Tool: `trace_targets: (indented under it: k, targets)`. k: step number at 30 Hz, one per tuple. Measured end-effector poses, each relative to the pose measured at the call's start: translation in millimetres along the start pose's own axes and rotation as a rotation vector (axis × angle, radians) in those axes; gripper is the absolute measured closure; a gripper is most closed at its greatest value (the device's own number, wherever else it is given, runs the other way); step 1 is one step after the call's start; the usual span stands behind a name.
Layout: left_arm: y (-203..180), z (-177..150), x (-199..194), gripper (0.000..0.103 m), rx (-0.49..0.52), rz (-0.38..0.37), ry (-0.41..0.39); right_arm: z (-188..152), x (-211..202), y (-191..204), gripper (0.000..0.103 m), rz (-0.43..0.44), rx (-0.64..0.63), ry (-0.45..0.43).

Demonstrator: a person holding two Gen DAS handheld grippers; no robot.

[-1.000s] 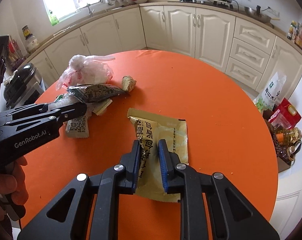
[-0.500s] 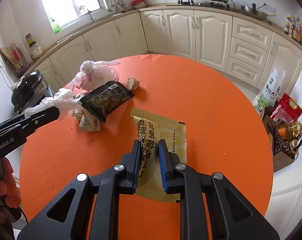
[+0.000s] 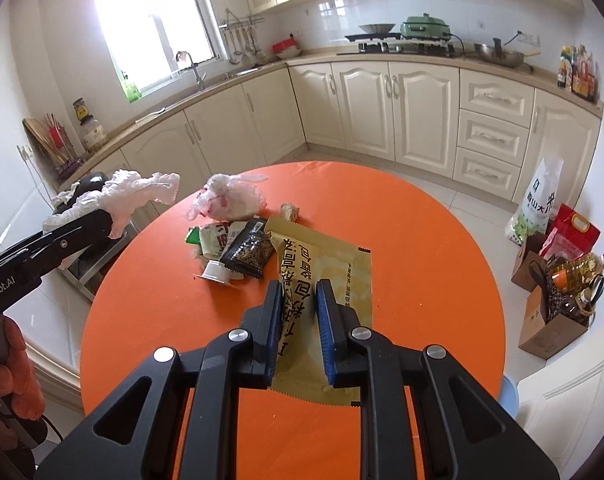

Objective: Collect trash

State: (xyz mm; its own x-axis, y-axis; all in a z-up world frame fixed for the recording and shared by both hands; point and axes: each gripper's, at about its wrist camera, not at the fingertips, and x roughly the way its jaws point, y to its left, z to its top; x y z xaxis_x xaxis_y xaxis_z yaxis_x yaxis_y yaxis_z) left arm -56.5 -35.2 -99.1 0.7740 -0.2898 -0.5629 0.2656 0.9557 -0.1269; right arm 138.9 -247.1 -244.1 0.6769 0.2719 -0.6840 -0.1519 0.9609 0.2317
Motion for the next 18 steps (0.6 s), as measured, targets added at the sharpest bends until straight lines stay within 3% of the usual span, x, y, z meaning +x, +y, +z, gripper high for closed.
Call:
trace_targets:
  k: [10,18]
  targets:
    - [-65,-8,-56,0.086,0.101,-0.12,-0.102,25,-83,-29,0.087,-0.074,0.006,-0.17]
    - [-123,-11,-53,0.086,0.204,-0.269,-0.085,22,-144,-96,0.091,-0.211,0.08,-0.248]
